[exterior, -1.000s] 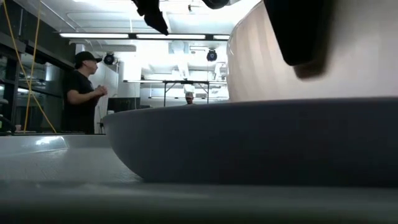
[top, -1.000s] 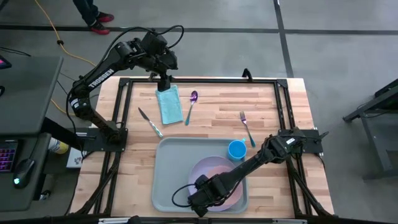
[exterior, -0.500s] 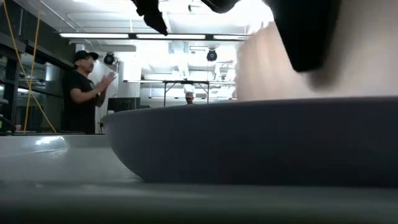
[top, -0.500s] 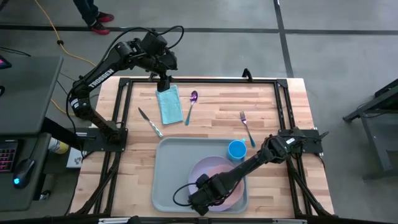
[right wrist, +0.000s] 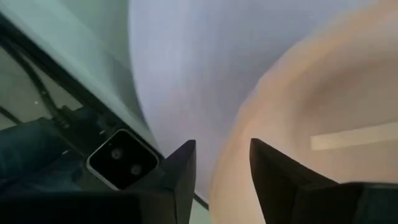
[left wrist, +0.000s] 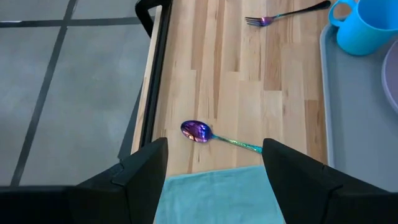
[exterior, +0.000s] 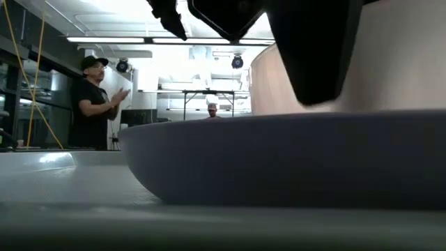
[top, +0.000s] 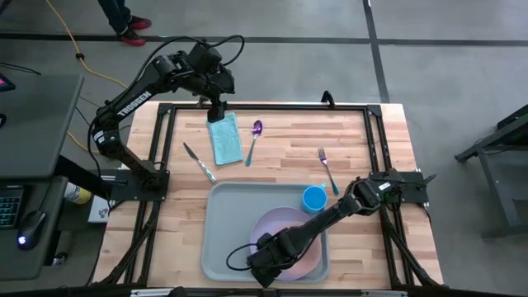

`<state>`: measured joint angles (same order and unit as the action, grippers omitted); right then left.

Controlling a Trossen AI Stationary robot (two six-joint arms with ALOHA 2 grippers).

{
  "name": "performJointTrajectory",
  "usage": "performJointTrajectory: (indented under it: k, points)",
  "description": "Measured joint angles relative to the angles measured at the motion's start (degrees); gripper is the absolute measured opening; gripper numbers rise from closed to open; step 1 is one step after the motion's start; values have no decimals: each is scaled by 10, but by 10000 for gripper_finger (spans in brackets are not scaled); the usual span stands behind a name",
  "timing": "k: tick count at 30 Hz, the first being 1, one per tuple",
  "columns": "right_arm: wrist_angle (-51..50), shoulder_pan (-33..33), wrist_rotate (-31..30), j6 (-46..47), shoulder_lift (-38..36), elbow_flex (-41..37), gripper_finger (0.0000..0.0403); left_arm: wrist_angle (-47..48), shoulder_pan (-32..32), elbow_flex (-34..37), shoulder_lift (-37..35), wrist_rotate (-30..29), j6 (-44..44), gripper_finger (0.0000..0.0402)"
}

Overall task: Set up tray
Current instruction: Put the blue napkin on the gray tray to the left of the purple plate

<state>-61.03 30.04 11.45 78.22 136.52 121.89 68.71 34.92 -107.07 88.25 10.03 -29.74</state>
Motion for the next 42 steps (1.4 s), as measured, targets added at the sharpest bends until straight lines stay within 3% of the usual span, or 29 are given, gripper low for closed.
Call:
performJointTrajectory:
  k: [8, 20, 25, 31, 37, 42]
  points:
    - [-30, -6, 0, -24, -16, 0, 143, 3, 0, 0, 0, 0, 0, 294]
    - [-40, -12, -34, -65, -97, 0, 169, 4, 0, 0, 0, 0, -2, 294]
    - [-35, -12, -122, -96, -148, 0, 172, 5, 0, 0, 0, 0, -2, 294]
    - [-50, -23, -289, -156, -221, 0, 173, 10, 22, 0, 0, 3, -5, 294]
    - [-174, -53, -439, -231, -299, 0, 168, 48, 108, 0, -7, 37, -19, 294]
    - [-292, -104, -492, -295, -371, 0, 170, 46, 181, 0, -30, 83, -24, 294]
